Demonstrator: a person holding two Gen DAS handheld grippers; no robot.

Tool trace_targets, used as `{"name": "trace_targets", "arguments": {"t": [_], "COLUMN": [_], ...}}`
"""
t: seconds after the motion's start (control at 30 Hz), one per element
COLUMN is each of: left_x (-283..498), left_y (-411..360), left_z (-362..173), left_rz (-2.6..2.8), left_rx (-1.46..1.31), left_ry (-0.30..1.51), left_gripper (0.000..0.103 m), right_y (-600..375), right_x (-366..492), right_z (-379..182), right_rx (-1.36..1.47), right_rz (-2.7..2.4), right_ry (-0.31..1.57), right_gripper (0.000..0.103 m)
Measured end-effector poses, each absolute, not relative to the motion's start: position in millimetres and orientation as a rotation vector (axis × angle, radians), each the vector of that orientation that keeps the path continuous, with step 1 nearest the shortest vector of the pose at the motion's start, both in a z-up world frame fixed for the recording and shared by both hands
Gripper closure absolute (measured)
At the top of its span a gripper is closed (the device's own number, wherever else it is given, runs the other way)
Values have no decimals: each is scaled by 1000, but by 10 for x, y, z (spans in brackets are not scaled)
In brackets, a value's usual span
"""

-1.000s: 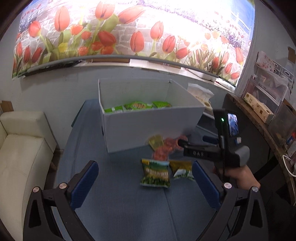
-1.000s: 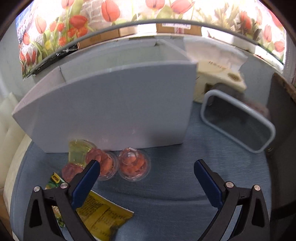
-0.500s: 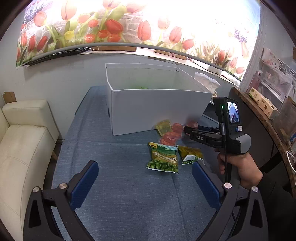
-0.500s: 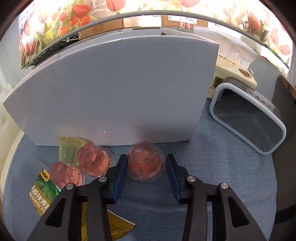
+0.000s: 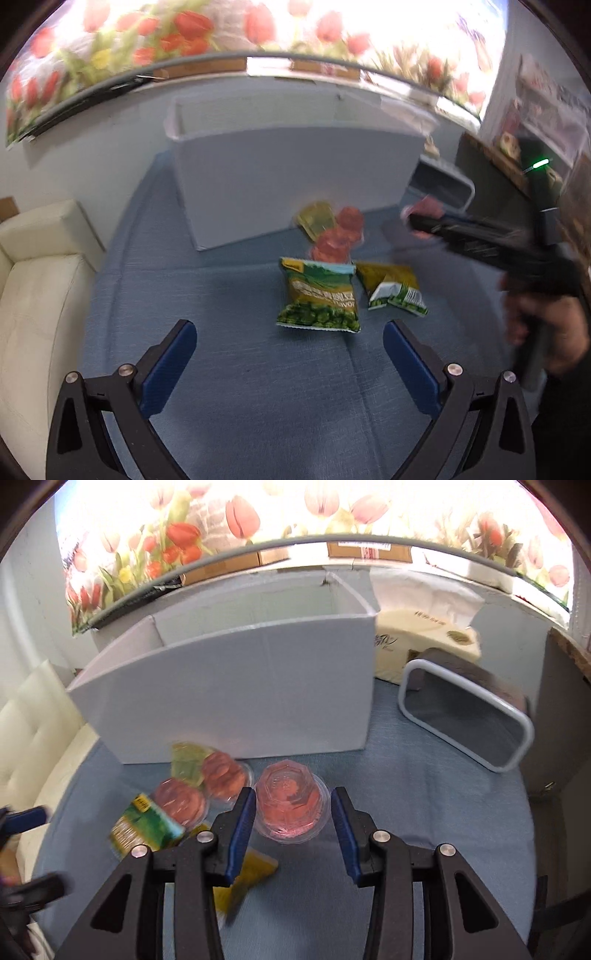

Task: Organize snacks
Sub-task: 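Grasp a red jelly cup with the right gripper, then grasp the green pea snack bag with the left gripper while the right gripper holds its cup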

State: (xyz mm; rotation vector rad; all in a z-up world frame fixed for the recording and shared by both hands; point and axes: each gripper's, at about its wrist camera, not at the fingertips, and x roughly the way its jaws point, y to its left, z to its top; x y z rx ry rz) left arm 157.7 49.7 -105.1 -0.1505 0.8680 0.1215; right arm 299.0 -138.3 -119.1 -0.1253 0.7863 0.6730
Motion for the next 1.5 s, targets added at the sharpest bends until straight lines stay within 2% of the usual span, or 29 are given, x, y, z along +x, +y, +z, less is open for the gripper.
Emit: {"name": "trace_targets", "arguments": {"t": [0.3, 0.5, 0.6, 0.63, 0.73, 0.8, 0.87, 1.1, 1.5], "left_x": [2024, 2198, 2199, 2206, 2205, 2202, 2153, 1858, 1742], "left_y": [347, 355, 358, 365, 379, 392, 373, 409, 657], "left_z": [-1469, -1552, -1561, -1556, -1489, -1470, -1445, -1122, -128], "left_rz": [122, 150, 150, 146, 139, 117, 100, 93, 96], "left_rx": [-90, -91, -63, -62, -50, -65, -53, -112, -137], "left_ry": [959, 966, 944, 941, 936, 952, 941, 854, 674], "left_gripper": [0, 0, 4, 7, 36, 38, 45, 46, 46], "right_y": [-1795, -2001, -2036, -2035, -2009, -1980, -1959, -1871, -1580], "right_x": [2360, 2062, 2023, 2015, 1989, 1970, 1950, 1882, 2152], "right_z": [-951, -849, -840, -837, -846, -849, -841, -805, -427], "right_rx": [-95, -87, -71, -68, -66, -71, -63, -67, -94], "right_rz": [678, 671, 681, 681, 688, 690, 704, 724, 766], "right_ry": [739, 723, 726, 724, 724, 721, 720, 708, 650], "right_gripper": [57, 57, 57, 57, 57, 57, 57, 57, 57]}}
